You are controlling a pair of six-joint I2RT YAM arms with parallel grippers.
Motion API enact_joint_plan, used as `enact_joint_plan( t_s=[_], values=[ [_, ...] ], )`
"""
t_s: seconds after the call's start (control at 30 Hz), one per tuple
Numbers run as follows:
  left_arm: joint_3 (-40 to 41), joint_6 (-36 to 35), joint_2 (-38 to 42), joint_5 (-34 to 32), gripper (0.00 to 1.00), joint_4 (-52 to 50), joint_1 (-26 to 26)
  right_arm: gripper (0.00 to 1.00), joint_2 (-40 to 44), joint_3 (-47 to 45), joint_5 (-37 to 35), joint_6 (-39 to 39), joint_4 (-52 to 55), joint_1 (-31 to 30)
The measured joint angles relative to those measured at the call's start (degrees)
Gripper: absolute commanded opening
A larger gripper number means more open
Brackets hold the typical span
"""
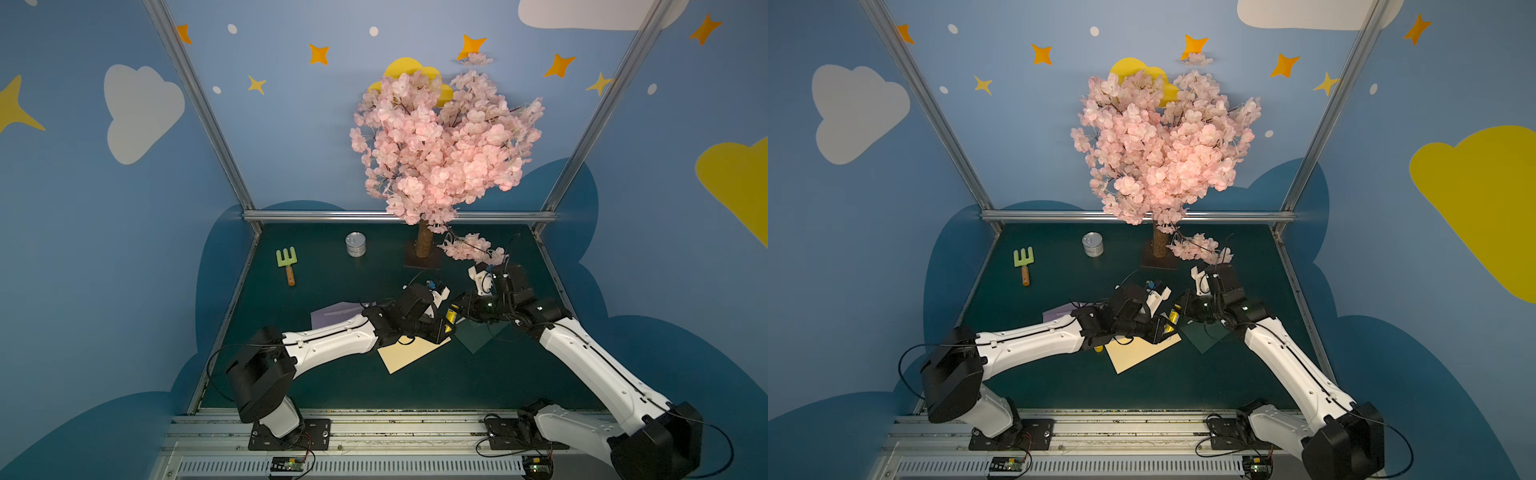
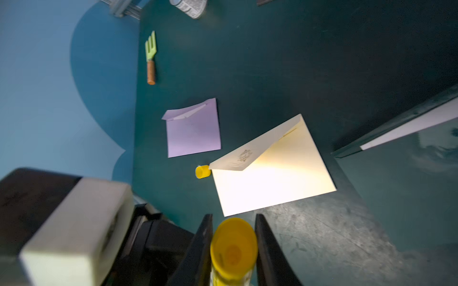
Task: Seal the envelope with a glue stick
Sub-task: Unscrew the glue stick.
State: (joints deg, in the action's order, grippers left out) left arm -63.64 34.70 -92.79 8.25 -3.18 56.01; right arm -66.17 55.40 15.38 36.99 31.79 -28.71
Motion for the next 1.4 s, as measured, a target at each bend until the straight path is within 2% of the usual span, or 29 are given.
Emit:
enact_joint_plan(
  t_s=[0.13, 0.17, 0.2, 0.3, 0.37, 0.47, 0.67, 0.87, 1.13, 1.27, 1.4],
  values=[
    [-0.5, 0.2, -0.6, -4.5, 0.03, -1.3, 1.0, 0.15, -1.7, 1.1, -4.4, 0.0, 0.5, -2.1],
    [-0.5, 0.2, -0.6, -4.7, 0.03, -1.3, 1.0, 0.23, -1.7, 1.2, -4.4, -0.2, 0.5, -2.1],
    [-0.5, 0.2, -0.6, -4.7, 0.03, -1.2, 1.0, 0.40, -1.6, 1.2, -4.2, -0.3, 0.4, -2.1],
    [-0.3, 0.1, -0.5, -3.1, 0.03, -0.8, 0.3, 0.66, -0.5, 0.9, -1.9, -2.3, 0.2, -0.6],
    [0.3, 0.2, -0.2, -0.8, 0.03, 0.4, -0.7, 0.73, 1.5, 0.2, 1.4, -3.2, -0.8, 1.0],
    [2.2, 0.7, 1.3, 4.4, 0.03, 3.2, -2.1, 0.77, 4.7, -0.9, 8.9, -3.7, -2.8, 4.5],
    [6.9, 4.8, 5.2, 15.1, 0.03, 12.9, -4.5, 0.77, 8.6, -5.0, 25.0, -2.2, -9.6, 10.9],
    [10.8, 10.1, 6.1, 22.8, 0.03, 23.0, -6.5, 0.68, 9.7, -9.8, 36.9, 3.7, -19.3, 14.2],
    [10.9, 13.4, 6.1, 26.7, 0.03, 28.7, -6.7, 0.55, 9.0, -11.1, 43.3, 8.5, -28.2, 14.5],
    [10.9, 13.9, 6.1, 27.8, 0.03, 30.3, -6.8, 0.38, 7.5, -12.1, 44.4, 10.2, -30.8, 14.5],
    [11.2, 14.3, 6.1, 28.2, 0.03, 30.9, -6.8, 0.30, 6.3, -12.9, 45.3, 12.3, -33.5, 14.5]
  ],
)
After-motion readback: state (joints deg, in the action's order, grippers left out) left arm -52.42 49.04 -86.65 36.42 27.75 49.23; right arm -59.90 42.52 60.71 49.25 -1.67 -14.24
